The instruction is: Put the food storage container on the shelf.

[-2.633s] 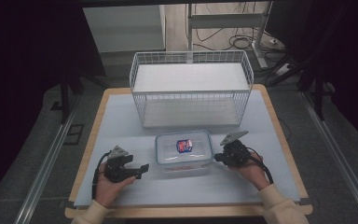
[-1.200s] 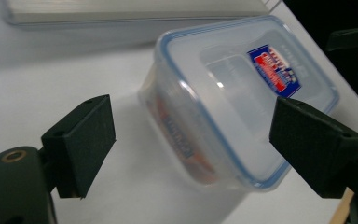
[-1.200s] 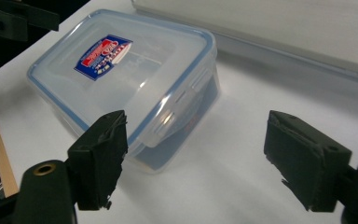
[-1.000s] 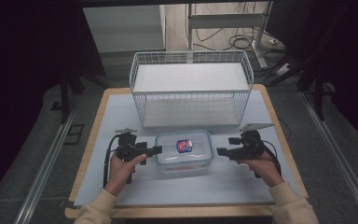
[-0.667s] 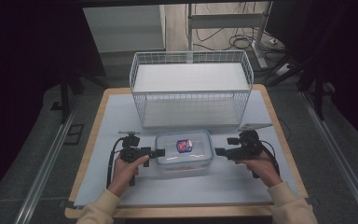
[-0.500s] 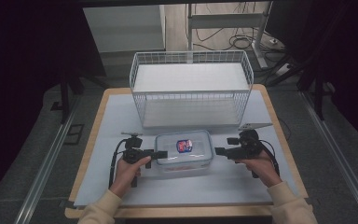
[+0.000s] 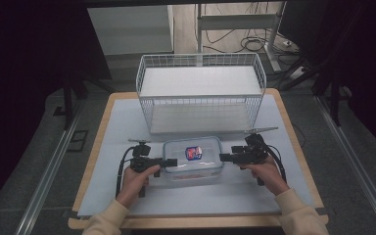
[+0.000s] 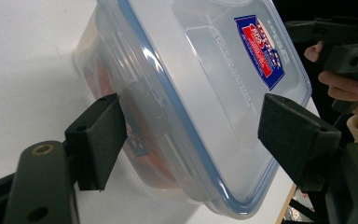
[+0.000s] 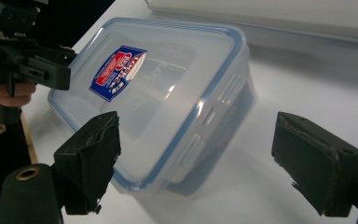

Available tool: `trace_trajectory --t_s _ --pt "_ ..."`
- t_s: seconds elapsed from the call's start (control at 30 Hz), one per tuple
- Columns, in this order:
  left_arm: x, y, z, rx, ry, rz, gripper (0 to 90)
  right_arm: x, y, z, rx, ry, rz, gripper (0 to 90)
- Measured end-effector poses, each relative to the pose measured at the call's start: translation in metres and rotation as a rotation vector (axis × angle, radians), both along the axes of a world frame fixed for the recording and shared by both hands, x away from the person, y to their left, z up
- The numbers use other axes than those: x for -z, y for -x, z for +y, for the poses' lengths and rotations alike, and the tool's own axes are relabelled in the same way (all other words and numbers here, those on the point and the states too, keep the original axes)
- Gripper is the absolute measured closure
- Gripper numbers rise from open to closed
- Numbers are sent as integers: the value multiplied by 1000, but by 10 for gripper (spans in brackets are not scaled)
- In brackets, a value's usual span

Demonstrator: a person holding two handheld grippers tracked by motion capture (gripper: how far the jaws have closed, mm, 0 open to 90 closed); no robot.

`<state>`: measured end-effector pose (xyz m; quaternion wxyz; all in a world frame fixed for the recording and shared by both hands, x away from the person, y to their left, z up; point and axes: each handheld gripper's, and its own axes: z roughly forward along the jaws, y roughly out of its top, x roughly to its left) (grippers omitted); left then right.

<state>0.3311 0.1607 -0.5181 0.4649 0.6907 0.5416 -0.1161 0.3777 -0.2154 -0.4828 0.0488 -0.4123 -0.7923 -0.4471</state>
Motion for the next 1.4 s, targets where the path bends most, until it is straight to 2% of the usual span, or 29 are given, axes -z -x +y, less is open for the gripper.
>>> trace_trajectory --t_s 0.03,0.13,0.17,0.53,0.57,0.63,0.7,0.83,0.9,1.0,1.07,1.1,1.4 --pt "0 0 0 0 0 1 241 3 -4 3 4 -9 27 162" --pt "0 0 0 1 1 0 242 5 -8 4 2 -15 46 167" --pt "0 0 0 1 1 -1 243 9 -10 6 -1 -24 70 172" --pt "0 0 1 1 2 -2 246 21 -24 22 -33 -49 145 192" --pt "0 0 1 0 2 -3 247 24 -25 24 -48 -70 180 189" --pt "1 1 1 -1 3 -3 247 24 -25 25 -44 -70 192 188" --pt "1 1 0 -3 5 -8 248 24 -25 22 -34 -83 215 251" --pt "0 4 1 -13 7 -17 268 21 -24 17 -36 -90 221 315" --pt "-1 6 2 -14 5 -31 295 20 -23 13 -24 -114 233 368" --pt "-3 12 3 -23 10 -48 332 19 -21 11 -20 -126 233 392" --pt "-4 16 3 -28 9 -64 344 16 -17 10 -22 -122 215 406" --pt "-6 21 3 -34 4 -85 365 14 -13 9 -15 -128 208 428" --pt "-8 32 2 -49 -2 -143 419 11 1 2 -11 -155 178 487"
